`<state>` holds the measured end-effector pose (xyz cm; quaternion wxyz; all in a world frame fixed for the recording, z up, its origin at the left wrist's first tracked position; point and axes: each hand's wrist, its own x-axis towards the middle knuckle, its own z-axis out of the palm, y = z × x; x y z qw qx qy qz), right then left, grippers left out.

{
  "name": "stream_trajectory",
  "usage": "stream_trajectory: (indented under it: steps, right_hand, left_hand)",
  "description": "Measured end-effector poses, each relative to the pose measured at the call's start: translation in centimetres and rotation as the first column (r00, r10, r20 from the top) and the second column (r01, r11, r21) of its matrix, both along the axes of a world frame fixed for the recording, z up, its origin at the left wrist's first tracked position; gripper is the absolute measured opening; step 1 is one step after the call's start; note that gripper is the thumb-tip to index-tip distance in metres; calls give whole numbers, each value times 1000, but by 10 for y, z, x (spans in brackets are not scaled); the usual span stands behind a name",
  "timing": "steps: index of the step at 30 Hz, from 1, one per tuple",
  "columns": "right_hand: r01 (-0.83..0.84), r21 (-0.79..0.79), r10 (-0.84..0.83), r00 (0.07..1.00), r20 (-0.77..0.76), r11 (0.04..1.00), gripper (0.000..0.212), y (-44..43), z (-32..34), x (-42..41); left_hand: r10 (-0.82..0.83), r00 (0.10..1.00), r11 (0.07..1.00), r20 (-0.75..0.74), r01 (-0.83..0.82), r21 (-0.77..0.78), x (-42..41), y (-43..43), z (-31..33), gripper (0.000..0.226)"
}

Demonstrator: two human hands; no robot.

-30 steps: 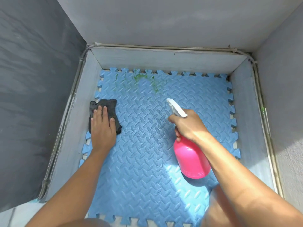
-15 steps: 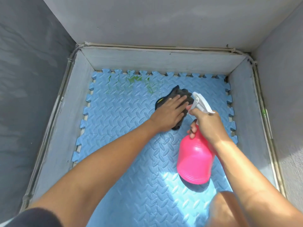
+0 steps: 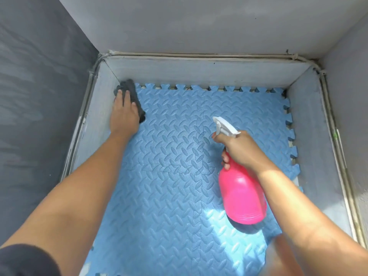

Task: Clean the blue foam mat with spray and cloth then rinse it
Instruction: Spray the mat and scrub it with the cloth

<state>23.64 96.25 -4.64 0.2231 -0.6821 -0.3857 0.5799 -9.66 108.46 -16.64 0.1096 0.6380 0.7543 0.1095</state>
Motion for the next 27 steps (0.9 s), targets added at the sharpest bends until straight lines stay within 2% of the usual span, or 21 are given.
stream_trajectory:
  steps: [3,7,10,12,16,23,25,27]
  right_hand:
    - [-138,10,138,990,43,990,15,-1,5,-14]
    - [-180,69,171,979,114,981,16,-3,18,-26]
    - [-176,106,168,983,77,979,14,2,26,-36]
    - [-226,89,223,974,41,970,16,3,27,-47]
    - [-348,83,342,936,80,934,21,-1,27,-64]
    - [-291,116,284,956,77,950,24,-8,29,-49]
    - [-236,127,231,971,58,963,24,-15,30,-36]
    - [-155,152,158,987,-11,976,16,-21,29,-21]
  left_hand:
    - [6,999,1000,34,-6,-2,-1,-13,-2,55]
    - [89,996,995,14,-90,47,12,-67,-4,52]
    - [115,993,992,28,-116,54,9,-105,-5,52]
    - [138,990,989,32,-139,46,11,-122,-6,53]
    - [132,991,990,21,-133,39,12,-132,-5,53]
    - [137,990,989,-12,-136,57,12,-129,-5,53]
    - [117,992,992,-49,-114,58,11,-122,-3,54]
    - [123,991,991,-53,-121,53,12,-99,-1,55]
